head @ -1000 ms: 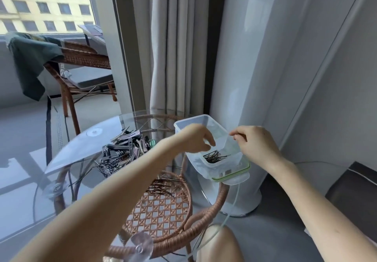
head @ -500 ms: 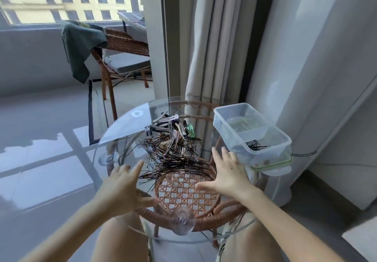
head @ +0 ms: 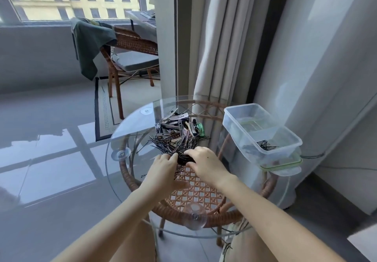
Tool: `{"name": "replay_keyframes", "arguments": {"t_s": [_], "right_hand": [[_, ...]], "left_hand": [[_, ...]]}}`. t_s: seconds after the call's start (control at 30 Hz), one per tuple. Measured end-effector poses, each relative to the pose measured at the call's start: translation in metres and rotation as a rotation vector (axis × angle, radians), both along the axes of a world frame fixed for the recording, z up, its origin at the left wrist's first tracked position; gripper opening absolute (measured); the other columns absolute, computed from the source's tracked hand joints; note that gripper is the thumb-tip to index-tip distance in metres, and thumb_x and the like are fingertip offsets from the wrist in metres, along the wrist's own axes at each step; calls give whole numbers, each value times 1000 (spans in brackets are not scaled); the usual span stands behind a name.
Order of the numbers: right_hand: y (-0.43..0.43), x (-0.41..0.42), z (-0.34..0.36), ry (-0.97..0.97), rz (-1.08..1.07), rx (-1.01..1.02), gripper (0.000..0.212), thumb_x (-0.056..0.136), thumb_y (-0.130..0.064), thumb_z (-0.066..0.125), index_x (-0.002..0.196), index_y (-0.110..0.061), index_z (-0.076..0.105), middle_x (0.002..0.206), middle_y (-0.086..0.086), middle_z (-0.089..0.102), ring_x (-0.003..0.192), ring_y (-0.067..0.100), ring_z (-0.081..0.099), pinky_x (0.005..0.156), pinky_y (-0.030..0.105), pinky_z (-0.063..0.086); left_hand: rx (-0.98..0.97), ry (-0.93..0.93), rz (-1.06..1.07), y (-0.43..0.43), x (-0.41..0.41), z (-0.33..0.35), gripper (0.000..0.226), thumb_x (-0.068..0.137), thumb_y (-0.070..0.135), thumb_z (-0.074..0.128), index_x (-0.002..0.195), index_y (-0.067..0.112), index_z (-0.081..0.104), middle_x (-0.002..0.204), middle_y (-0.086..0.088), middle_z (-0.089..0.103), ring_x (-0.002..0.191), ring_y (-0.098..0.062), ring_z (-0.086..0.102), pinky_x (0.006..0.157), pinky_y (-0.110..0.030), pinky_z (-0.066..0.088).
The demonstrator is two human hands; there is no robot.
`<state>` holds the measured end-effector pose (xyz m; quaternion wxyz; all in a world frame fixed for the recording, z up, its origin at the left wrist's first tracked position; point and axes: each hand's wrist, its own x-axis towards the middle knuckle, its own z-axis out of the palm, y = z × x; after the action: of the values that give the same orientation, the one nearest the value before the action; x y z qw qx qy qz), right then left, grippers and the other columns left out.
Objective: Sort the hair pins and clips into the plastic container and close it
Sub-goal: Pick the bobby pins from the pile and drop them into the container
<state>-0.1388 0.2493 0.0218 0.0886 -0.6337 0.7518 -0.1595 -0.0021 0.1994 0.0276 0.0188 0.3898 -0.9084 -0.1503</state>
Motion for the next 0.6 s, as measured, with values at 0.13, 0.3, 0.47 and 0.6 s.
{"name": "replay_keyframes", "arguments": {"t_s": [0.13, 0.3, 0.47, 0.6], "right_hand": [[6, -4, 10, 5, 50, -10, 28, 89, -13, 55, 115, -7, 62, 109, 14, 66, 106, 29, 57, 95, 39, 42], [19, -15, 34, -88, 6, -104, 28, 84, -14, 64, 111, -7, 67, 111, 9, 70, 107, 20, 62, 97, 25, 41], [28, -26, 60, -174, -52, -137, 22, 79, -14, 70, 100, -7, 72, 102, 8, 73, 93, 12, 63, 86, 17, 44], [40, -41, 83, -282, -98, -154, 19, 76, -12, 74, 95, -9, 74, 88, 3, 73, 77, 5, 62, 71, 5, 43]], "left_hand": [[3, 40, 12, -7, -3, 1, 83, 71, 43, 71, 138, 15, 31, 124, -8, 51, 117, -23, 44, 97, -32, 39], [2, 84, 38, -10, -4, -2, 90, 68, 44, 73, 141, 16, 30, 131, -6, 52, 124, -23, 43, 102, -34, 38], [-43, 124, 28, -12, -8, -4, 80, 71, 46, 70, 139, 24, 35, 125, -4, 53, 118, -21, 46, 98, -34, 43], [-103, 151, -38, -14, -14, -3, 72, 74, 46, 68, 137, 27, 39, 121, -3, 50, 112, -19, 43, 93, -29, 41]]}}
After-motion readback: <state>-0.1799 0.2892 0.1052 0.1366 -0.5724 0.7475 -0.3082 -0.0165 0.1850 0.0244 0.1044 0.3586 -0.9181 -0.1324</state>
